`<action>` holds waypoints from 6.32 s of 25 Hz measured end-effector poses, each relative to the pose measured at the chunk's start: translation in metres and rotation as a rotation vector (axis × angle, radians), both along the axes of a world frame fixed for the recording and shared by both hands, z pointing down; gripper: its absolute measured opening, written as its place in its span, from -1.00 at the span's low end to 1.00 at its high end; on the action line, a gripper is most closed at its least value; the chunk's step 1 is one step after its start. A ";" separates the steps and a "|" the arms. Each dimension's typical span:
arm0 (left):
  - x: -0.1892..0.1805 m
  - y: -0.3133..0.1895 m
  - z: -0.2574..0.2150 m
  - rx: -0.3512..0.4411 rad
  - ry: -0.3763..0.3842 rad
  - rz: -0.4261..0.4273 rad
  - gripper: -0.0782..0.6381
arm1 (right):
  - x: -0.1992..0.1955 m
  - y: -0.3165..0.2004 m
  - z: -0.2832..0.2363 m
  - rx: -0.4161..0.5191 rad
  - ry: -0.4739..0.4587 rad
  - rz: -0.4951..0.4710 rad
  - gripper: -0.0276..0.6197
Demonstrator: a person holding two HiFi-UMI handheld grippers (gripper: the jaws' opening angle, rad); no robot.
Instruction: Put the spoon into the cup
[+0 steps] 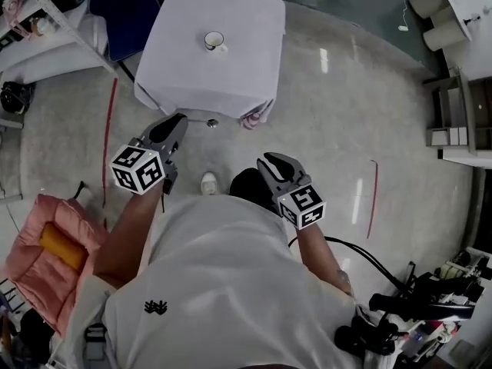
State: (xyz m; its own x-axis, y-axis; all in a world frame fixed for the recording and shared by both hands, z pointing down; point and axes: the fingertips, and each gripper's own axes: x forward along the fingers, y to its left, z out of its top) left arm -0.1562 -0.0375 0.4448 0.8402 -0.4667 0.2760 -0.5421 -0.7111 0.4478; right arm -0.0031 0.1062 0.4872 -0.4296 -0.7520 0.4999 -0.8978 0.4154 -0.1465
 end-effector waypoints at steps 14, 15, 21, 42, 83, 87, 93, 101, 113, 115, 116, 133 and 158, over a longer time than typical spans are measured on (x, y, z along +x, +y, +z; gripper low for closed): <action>0.074 -0.203 0.037 -0.015 -0.095 -0.268 -0.64 | 0.111 -0.200 0.020 -0.037 -0.008 -0.185 -0.75; 0.081 -0.217 0.043 -0.023 -0.108 -0.281 -0.64 | 0.122 -0.214 0.020 -0.037 -0.009 -0.193 -0.74; 0.113 -0.290 0.086 -0.063 -0.198 -0.353 -0.64 | 0.178 -0.271 0.038 -0.082 -0.021 -0.219 -0.74; 0.131 -0.393 0.229 -0.226 -0.431 -0.479 -0.64 | 0.261 -0.348 0.076 -0.189 -0.054 -0.227 -0.74; 0.046 -0.230 0.069 0.006 -0.236 -0.314 -0.69 | 0.090 -0.316 0.037 -0.077 -0.034 -0.479 -0.80; 0.030 -0.174 0.038 0.010 -0.176 -0.266 -0.75 | 0.057 -0.281 0.029 -0.081 -0.047 -0.491 -0.89; 0.012 -0.096 0.012 0.012 -0.104 -0.176 -0.76 | 0.017 -0.229 0.019 -0.070 -0.037 -0.481 -0.89; 0.000 -0.006 -0.003 0.064 -0.125 -0.058 -0.76 | -0.024 -0.148 0.019 -0.060 -0.022 -0.479 -0.89; -0.028 0.073 0.006 0.049 -0.103 -0.016 -0.76 | -0.066 -0.069 0.028 -0.058 0.019 -0.495 -0.89; -0.026 0.077 0.011 0.038 -0.102 -0.021 -0.76 | -0.066 -0.065 0.027 -0.054 0.026 -0.506 -0.89; -0.024 0.079 0.012 0.035 -0.104 -0.020 -0.76 | -0.065 -0.063 0.026 -0.053 0.028 -0.509 -0.89; -0.021 0.068 0.007 0.052 -0.115 -0.028 -0.76 | -0.072 -0.071 0.011 -0.005 0.060 -0.554 -0.89; -0.012 0.075 0.027 0.008 -0.150 -0.001 -0.76 | -0.068 -0.057 0.020 -0.056 0.051 -0.566 -0.89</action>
